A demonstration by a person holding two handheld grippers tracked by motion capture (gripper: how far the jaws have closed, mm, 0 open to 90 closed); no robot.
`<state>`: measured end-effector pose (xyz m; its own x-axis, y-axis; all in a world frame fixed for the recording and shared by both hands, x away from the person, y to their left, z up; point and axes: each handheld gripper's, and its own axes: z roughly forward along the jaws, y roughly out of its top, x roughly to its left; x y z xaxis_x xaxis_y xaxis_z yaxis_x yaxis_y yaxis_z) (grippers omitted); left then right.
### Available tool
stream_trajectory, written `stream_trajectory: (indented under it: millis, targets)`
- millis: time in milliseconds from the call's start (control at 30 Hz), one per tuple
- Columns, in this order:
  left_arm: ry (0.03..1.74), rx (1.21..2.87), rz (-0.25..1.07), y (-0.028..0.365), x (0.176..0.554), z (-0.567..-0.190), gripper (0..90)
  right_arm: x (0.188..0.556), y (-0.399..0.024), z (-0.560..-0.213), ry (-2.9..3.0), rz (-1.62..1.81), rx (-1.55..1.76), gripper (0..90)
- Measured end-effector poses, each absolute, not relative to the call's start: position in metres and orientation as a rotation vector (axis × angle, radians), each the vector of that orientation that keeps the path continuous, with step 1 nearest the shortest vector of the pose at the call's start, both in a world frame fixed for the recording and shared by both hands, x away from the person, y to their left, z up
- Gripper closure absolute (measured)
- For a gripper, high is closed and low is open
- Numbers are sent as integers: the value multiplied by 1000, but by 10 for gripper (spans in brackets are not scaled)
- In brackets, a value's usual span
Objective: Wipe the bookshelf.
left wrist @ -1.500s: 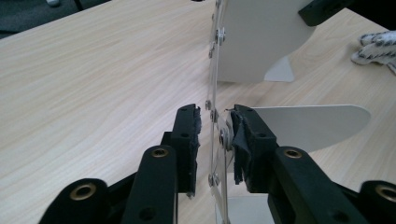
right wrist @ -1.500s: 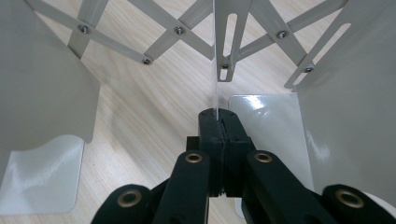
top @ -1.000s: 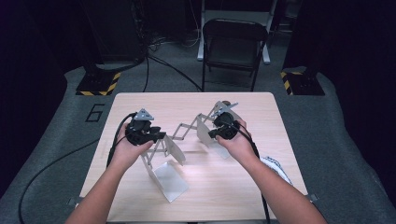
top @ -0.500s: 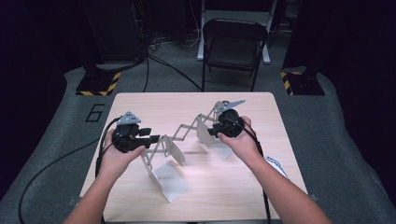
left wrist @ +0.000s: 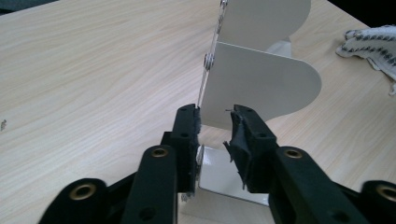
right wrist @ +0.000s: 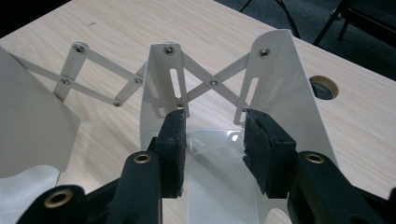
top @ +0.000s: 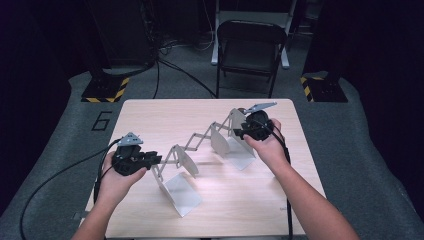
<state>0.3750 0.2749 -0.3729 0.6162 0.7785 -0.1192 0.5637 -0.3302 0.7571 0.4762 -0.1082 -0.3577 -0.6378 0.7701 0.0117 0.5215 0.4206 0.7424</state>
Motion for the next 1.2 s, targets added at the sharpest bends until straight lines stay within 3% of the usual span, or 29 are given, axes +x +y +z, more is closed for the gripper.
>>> stream_trajectory:
  millis: [233, 633, 967, 1200]
  targets:
    - [1043, 2074, 403, 276, 374, -375, 868, 479, -112, -357, 2327, 1047, 1111, 581]
    - [1039, 2064, 399, 285, 398, -375, 891, 480, -109, -362, 2365, 1051, 1097, 564]
    - [1093, 2017, 410, 305, 435, -377, 849, 477, -94, -367, 2402, 1069, 1055, 556]
    - [1104, 1953, 482, 297, 427, -354, 675, 476, -93, -367, 2406, 1083, 1043, 552]
